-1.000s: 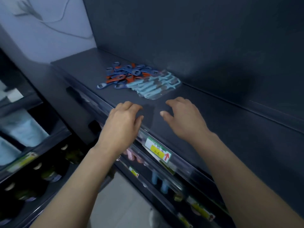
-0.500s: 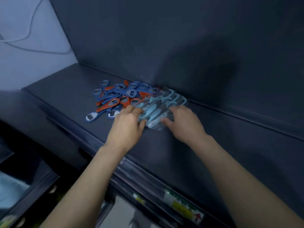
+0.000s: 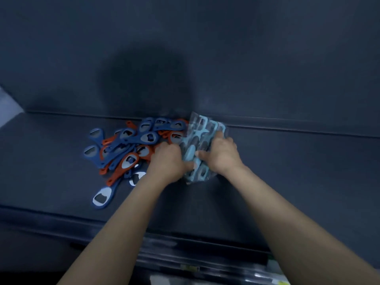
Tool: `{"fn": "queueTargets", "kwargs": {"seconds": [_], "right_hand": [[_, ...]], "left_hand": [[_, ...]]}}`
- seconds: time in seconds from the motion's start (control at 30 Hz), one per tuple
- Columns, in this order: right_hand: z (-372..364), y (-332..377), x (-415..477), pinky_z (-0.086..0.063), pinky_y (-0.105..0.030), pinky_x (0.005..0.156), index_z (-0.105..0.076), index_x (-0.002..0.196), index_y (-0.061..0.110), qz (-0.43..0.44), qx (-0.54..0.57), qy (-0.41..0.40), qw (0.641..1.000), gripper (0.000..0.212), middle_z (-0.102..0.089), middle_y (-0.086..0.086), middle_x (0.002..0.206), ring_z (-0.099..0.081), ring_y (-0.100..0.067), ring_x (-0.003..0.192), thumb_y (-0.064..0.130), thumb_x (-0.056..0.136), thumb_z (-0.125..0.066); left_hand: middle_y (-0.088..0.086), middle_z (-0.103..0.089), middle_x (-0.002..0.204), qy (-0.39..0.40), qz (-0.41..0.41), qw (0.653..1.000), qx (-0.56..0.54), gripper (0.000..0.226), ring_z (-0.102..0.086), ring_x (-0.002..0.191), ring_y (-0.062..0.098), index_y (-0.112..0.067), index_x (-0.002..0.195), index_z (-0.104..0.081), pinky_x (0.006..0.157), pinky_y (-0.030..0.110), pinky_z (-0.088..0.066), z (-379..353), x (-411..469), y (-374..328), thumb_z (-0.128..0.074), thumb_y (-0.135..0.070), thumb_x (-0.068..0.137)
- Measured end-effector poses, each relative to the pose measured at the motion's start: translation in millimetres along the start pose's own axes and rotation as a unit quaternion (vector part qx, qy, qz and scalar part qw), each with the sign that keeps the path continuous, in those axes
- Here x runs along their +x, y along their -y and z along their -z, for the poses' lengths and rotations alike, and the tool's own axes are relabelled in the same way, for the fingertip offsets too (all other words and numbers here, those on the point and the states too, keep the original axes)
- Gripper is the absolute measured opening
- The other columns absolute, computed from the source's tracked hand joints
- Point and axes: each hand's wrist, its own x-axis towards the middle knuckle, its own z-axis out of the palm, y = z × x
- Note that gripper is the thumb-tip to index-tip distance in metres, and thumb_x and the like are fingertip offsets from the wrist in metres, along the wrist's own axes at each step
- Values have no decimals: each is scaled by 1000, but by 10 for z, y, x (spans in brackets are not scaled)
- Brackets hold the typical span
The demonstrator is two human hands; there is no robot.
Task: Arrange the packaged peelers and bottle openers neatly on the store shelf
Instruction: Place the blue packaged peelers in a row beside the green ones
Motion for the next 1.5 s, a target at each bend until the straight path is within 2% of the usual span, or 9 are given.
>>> {"fn": "queueTargets", "kwargs": {"seconds": [0.2, 0.3, 0.47, 0.6, 0.8, 0.97, 1.17, 1.37, 1.5], "right_hand": [[42, 63, 77, -51, -28, 84, -42, 127, 3, -107, 132, 28, 985, 73, -56, -9, 119, -59, -25, 106, 20, 67, -81], [78, 72, 76, -54, -28, 81, -64, 99, 8, -117, 159, 40, 980, 33, -66, -4, 101, -65, -19, 92, 10, 69, -77], [10, 71, 58, -54, -38, 88, -58, 115, 5, -142, 159, 7, 977, 64, -56, -13, 119, -59, -30, 103, 27, 57, -74], [53, 24, 9, -56, -35, 73, -62, 85, 5, -102, 222, -17, 970, 13, -65, -9, 95, -64, -22, 81, 12, 76, -67], [69, -35, -52, -57, -29, 66, -56, 68, 15, -82, 272, 4, 959, 21, -67, -3, 78, -65, -16, 68, 10, 79, -73], [198, -176, -88, -51, -21, 50, -59, 70, 11, -105, 260, 10, 960, 15, -64, -4, 72, -62, -14, 59, 7, 84, -62], [317, -504, -88, -54, -31, 62, -59, 99, 5, -126, 260, -71, 955, 16, -63, -11, 89, -63, -24, 73, 6, 84, -53], [417, -717, -121, -58, -44, 77, -55, 93, 11, -99, 281, -94, 950, 14, -65, -10, 95, -66, -26, 84, 4, 82, -50], [611, -907, -210, -58, -39, 73, -56, 87, 15, -74, 347, -83, 931, 10, -66, -5, 87, -67, -22, 78, 5, 84, -59]], "left_hand": [[11, -69, 87, 54, -50, 994, -84, 22, -64, 80, 25, -4, 85, -66, 69, 35, -51, 96, 23, -51, -70, -23, 75], [9, -68, 89, 78, -30, 991, -101, 24, -65, 79, 22, -5, 87, -66, 64, 32, -51, 70, 45, -58, -71, -24, 74], [-1, -61, 91, 83, -47, 983, -155, 24, -60, 78, 13, -19, 89, -58, 65, 29, -52, 29, 73, -116, -76, -25, 74], [-8, -60, 77, 104, -18, 934, -340, 17, -57, 68, 3, -20, 81, -57, 52, 14, -47, 12, 47, -176, -71, -11, 81], [6, -64, 82, 106, 37, 921, -374, 15, -63, 75, 19, -11, 77, -57, 67, 29, -54, -22, 99, -237, -66, 1, 76], [9, -65, 86, 91, 50, 922, -373, 11, -63, 76, 20, -8, 85, -61, 65, 30, -53, -90, 160, -263, -64, -3, 76], [2, -66, 82, -11, 1, 942, -335, 15, -61, 68, 12, -9, 93, -64, 50, 20, -44, -205, 191, -289, -62, -10, 78], [10, -50, 122, 5, -13, 990, -141, 79, -48, 117, 28, -8, 125, -39, 94, 39, -45, -328, 18, -548, -80, -43, 66], [3, -53, 119, 60, 21, 989, -130, 76, -56, 107, 23, -6, 126, -40, 83, 31, -50, -347, -70, -798, -81, -30, 67]]}}
